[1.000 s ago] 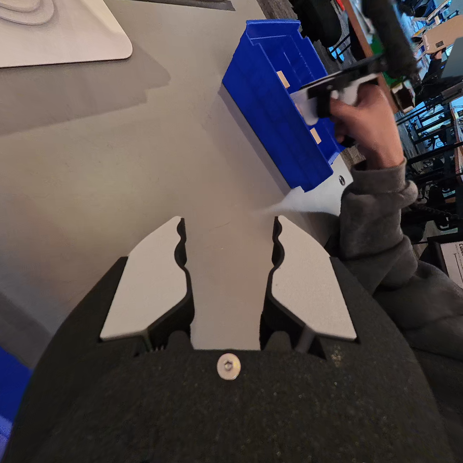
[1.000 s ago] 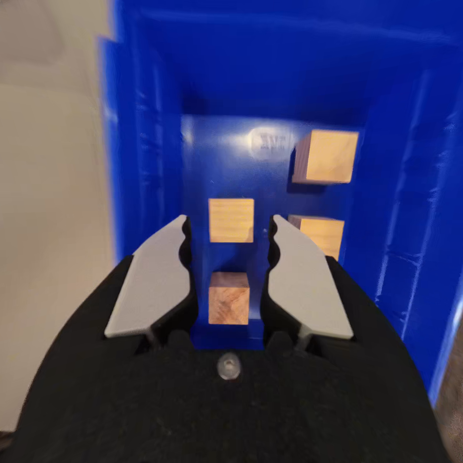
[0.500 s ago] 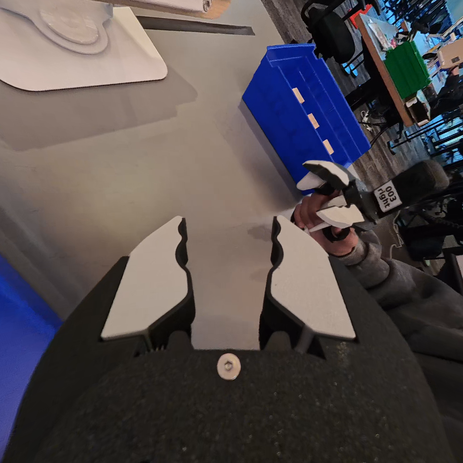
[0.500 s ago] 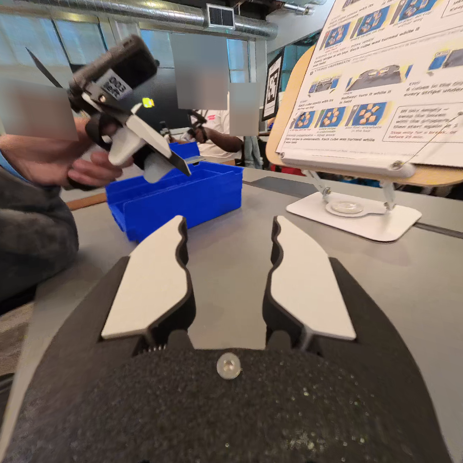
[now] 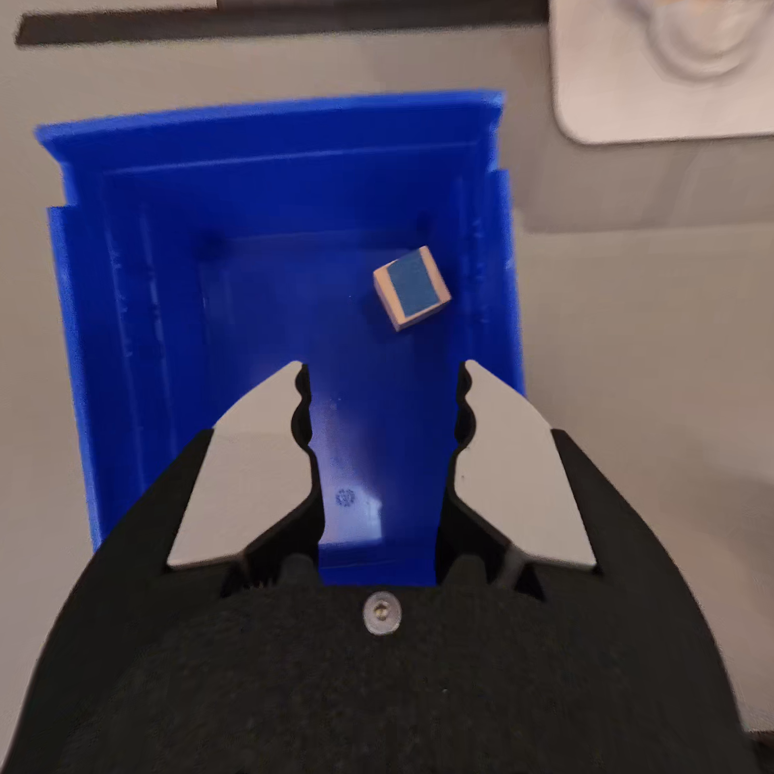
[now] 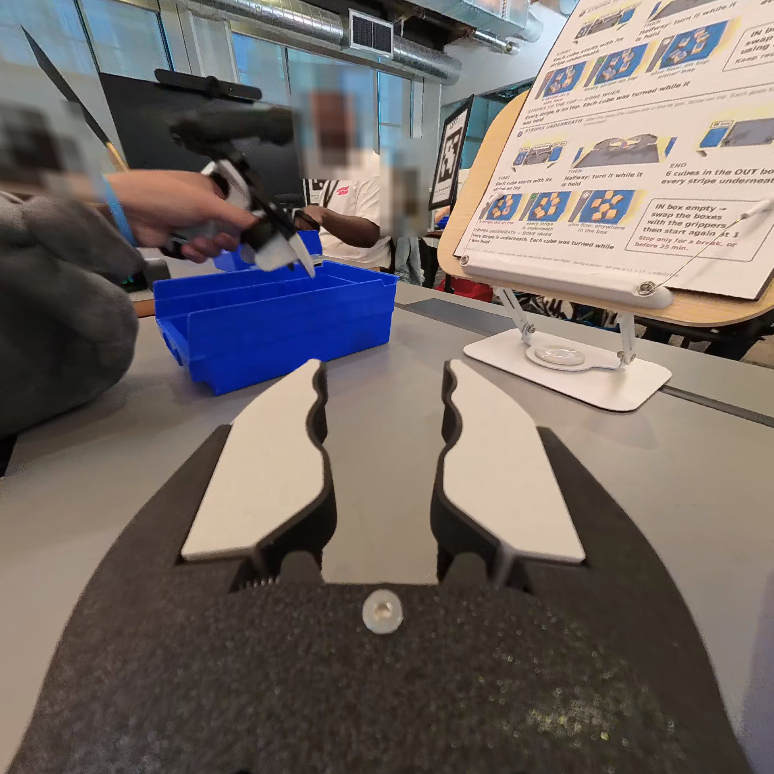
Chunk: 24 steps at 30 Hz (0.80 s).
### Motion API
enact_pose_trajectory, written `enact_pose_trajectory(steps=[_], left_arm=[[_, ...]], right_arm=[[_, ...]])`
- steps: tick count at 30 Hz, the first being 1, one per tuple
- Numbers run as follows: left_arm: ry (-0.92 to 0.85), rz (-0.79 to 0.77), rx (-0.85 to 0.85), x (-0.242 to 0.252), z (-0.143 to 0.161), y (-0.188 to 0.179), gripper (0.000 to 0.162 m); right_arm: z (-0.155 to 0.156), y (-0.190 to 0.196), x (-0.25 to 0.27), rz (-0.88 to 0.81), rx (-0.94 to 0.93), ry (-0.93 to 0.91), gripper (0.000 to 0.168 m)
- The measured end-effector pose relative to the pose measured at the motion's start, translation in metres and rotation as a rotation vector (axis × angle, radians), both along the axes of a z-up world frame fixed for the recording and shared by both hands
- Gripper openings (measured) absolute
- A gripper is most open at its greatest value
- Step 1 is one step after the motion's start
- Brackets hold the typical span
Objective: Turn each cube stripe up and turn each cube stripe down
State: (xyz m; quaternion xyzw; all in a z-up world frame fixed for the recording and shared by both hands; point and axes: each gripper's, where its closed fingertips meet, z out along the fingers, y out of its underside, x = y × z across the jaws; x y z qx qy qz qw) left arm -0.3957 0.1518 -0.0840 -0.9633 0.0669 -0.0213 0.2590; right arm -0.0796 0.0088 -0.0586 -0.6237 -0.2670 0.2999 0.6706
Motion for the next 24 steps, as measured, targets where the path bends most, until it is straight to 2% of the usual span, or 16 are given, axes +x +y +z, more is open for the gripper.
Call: enact_pose_trajectory(steps=[2,4,10,16,21,23,24], left_arm=[[0.032,-0.012,-0.089,-0.002,-0.024,0.015,0.069],[0.078,-0.093,-0.150,-0.002,-0.042,0.028,0.068],[0.300,-0.654,-0.172,-0.004,-0.063,0.042,0.068],[0.199,-0.959,-0.141,0.030,-0.061,0.046,0.064],[0.286,-1.087,-0.226,0.034,-0.082,0.047,0.060],[0.309,-1.102,-0.281,0.025,-0.092,0.045,0.045],[0.303,-1.109,-0.287,0.023,-0.094,0.044,0.045]], right_arm=[[-0.001,0.001,0.000,0.010,-0.019,0.017,0.052],[-0.002,0.001,0.000,0.017,-0.033,0.028,0.052],[-0.002,0.002,0.003,0.025,-0.054,0.056,0.052],[-0.006,0.005,-0.003,0.042,-0.076,0.046,0.051],[-0.012,0.005,-0.008,0.054,-0.088,0.014,0.051],[-0.013,0.005,-0.009,0.055,-0.088,0.006,0.051],[-0.013,0.005,-0.009,0.056,-0.090,0.005,0.051]])
